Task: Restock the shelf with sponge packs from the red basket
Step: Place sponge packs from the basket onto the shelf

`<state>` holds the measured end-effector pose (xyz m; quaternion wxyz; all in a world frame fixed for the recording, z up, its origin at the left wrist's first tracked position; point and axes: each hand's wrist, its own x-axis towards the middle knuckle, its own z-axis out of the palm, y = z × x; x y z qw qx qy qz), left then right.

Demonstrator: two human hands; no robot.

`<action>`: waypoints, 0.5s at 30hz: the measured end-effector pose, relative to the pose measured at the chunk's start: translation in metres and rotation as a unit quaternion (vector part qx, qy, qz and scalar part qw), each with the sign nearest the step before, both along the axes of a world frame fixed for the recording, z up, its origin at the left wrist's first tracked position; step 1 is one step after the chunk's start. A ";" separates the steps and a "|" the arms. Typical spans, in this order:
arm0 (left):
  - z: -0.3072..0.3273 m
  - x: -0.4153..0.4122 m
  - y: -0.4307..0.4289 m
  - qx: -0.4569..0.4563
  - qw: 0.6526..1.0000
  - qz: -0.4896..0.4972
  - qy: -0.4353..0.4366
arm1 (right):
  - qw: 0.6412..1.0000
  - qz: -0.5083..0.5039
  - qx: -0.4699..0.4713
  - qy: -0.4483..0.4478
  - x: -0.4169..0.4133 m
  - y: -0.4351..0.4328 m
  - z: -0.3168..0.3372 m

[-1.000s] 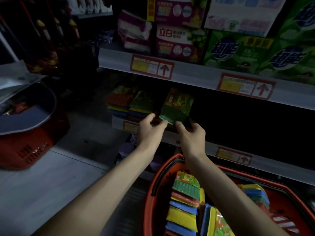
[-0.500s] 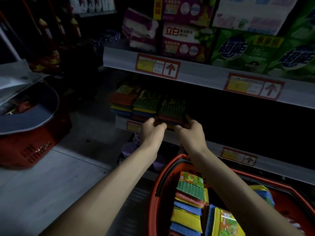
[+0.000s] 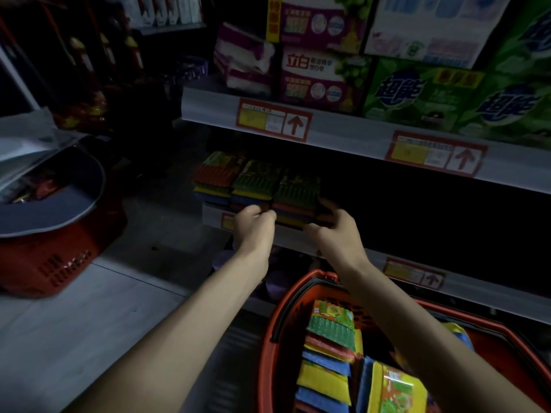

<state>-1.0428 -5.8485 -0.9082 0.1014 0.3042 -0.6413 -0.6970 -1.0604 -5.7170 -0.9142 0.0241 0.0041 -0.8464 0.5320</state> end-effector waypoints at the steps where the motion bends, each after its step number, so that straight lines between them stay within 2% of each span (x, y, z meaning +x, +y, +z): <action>1: 0.000 0.000 0.000 0.011 1.000 0.004 0.003 | 1.000 0.003 0.002 0.000 0.001 0.001 0.000; 7: 0.003 0.002 0.000 0.047 0.999 0.006 0.002 | 0.999 0.015 -0.027 -0.020 -0.002 0.003 0.002; 15: 0.004 0.004 -0.002 0.034 0.999 0.003 0.009 | 0.999 0.033 -0.037 -0.020 -0.006 0.009 0.003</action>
